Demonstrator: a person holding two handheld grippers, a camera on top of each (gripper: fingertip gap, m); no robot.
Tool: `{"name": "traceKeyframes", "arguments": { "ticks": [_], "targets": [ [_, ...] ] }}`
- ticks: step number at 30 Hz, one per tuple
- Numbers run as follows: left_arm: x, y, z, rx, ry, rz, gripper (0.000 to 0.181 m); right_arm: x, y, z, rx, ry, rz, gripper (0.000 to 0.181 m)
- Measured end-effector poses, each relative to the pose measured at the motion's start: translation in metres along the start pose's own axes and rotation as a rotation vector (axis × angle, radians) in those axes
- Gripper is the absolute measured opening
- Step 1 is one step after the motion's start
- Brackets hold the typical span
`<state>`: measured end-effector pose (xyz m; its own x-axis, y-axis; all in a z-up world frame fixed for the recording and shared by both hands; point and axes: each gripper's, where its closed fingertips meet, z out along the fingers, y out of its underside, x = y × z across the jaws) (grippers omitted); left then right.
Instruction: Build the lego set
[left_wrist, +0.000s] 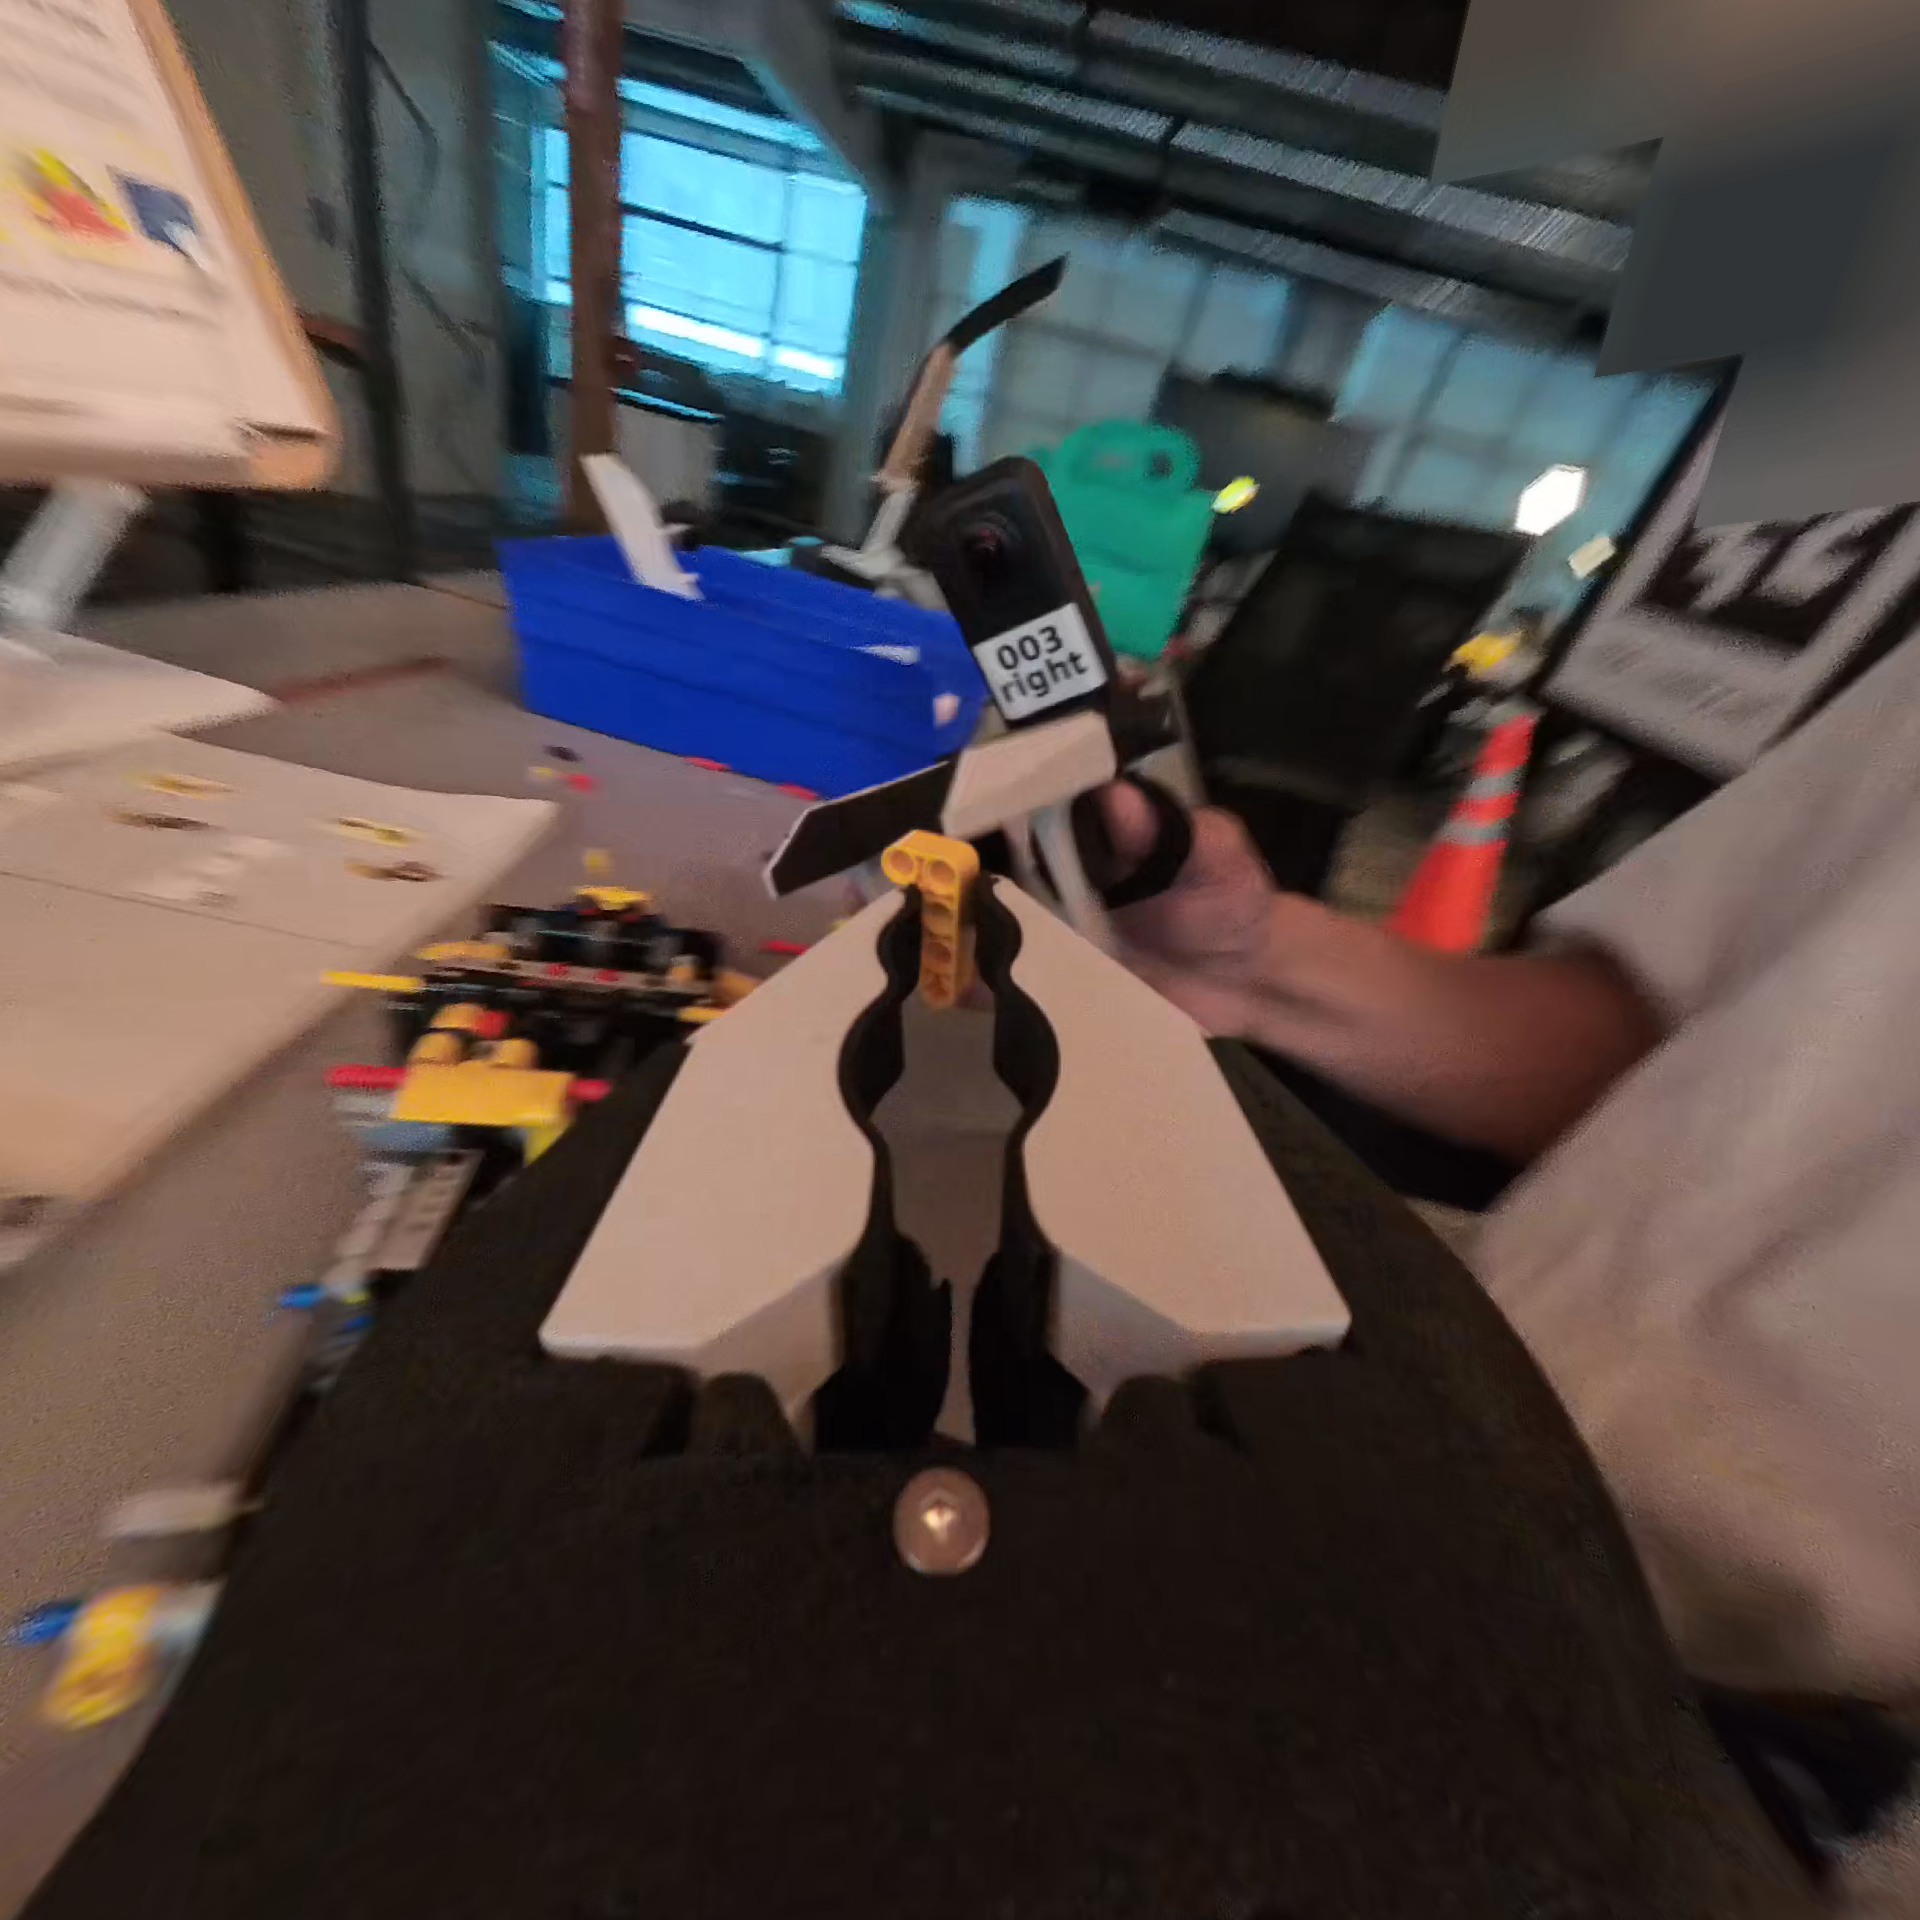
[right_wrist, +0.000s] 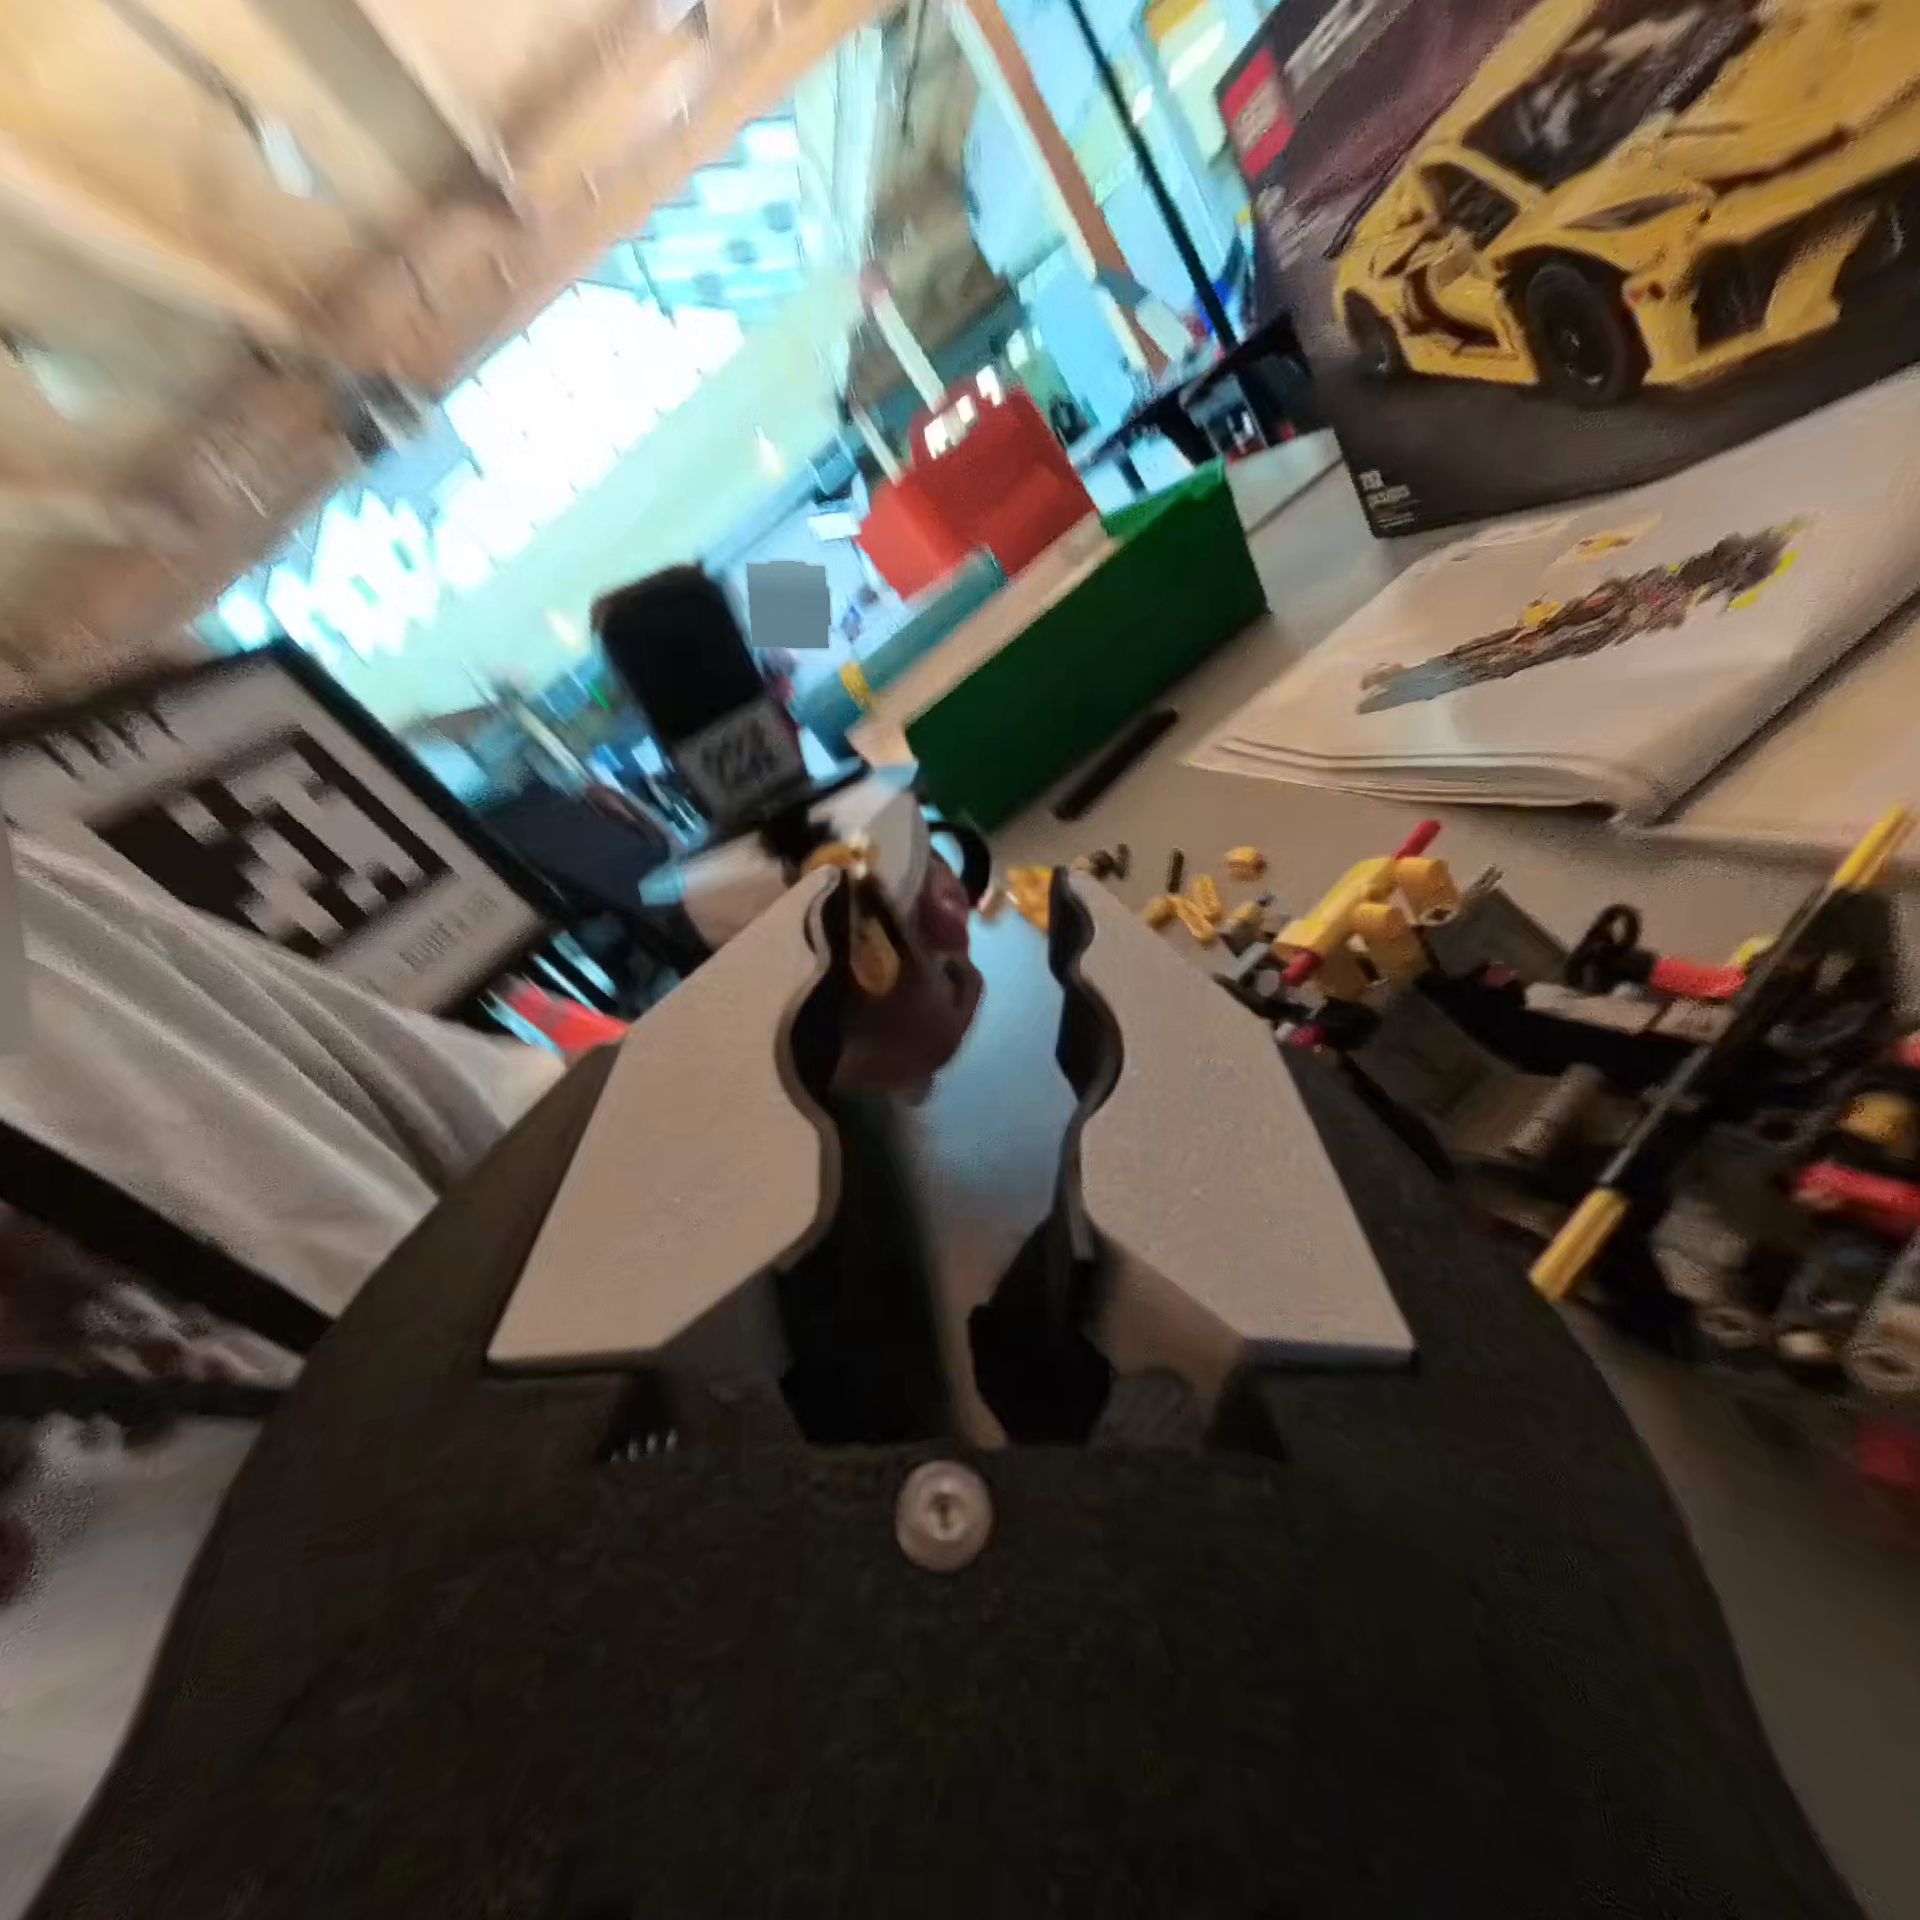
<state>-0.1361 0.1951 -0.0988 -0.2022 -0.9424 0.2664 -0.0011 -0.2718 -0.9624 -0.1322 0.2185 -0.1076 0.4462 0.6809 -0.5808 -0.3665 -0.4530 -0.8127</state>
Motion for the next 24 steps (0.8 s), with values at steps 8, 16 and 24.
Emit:
{"name": "traceKeyframes", "arguments": {
  "ticks": [8,16,24],
  "targets": [
    [0.026,-0.026,-0.018,0.137,0.424,-0.474,0.009,-0.044,-0.003,0.006,-0.036,-0.202,-0.017,0.035],
    [0.042,-0.021,-0.021,0.087,0.594,-0.635,0.009,-0.07,0.004,0.011,-0.048,-0.443,0.136,0.03],
    [0.046,-0.013,-0.016,0.04,0.587,-0.633,0.009,-0.064,0.008,0.011,-0.05,-0.497,0.291,0.008]
  ]
}}
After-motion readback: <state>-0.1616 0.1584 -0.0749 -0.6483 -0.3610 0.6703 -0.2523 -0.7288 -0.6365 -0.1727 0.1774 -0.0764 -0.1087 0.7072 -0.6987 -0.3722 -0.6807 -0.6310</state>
